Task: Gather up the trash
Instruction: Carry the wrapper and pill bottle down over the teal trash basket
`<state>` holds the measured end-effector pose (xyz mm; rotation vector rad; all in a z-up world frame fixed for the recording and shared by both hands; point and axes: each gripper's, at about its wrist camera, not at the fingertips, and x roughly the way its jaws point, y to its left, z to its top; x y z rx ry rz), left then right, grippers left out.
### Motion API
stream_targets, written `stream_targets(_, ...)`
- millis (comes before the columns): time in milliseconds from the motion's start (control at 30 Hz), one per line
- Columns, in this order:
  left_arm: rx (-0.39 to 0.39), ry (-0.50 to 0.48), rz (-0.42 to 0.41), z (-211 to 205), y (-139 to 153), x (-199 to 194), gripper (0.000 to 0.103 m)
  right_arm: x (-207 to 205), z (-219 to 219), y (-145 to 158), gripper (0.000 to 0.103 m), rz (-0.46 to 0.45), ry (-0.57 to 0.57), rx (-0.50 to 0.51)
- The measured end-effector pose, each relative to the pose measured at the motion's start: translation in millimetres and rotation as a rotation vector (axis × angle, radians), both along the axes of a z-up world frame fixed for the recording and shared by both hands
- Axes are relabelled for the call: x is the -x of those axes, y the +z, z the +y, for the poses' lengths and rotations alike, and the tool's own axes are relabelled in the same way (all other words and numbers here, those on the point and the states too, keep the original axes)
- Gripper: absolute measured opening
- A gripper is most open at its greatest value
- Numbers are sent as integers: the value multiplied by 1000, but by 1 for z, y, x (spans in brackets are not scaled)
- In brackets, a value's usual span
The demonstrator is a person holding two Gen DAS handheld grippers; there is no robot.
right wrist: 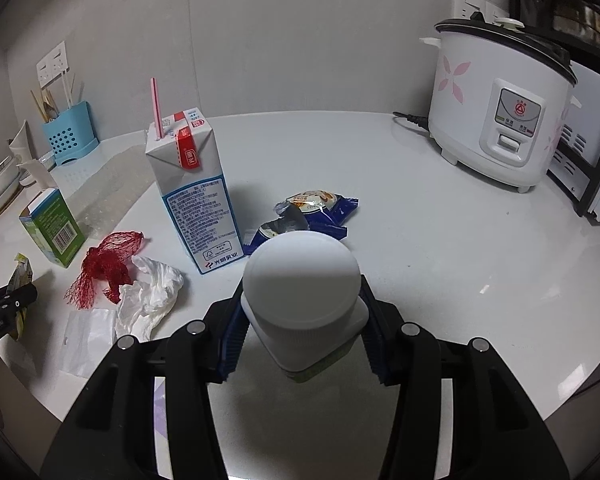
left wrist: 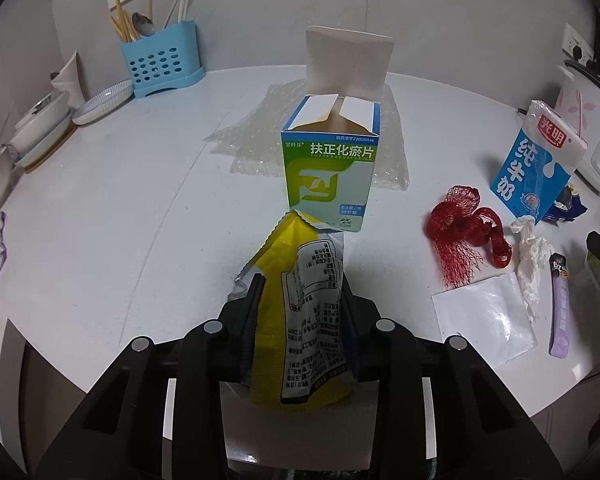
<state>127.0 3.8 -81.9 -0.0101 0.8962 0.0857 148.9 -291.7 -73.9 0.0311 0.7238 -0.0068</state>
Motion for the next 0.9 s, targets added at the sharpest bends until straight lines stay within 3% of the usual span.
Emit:
stream_targets(533, 19, -30, -86, -4, 41, 36, 33, 36, 10, 26, 48, -53, 22, 13)
stream_targets(900, 37, -74, -181, -14, 70, 94, 33, 103, 33, 46, 48, -142, 82, 19)
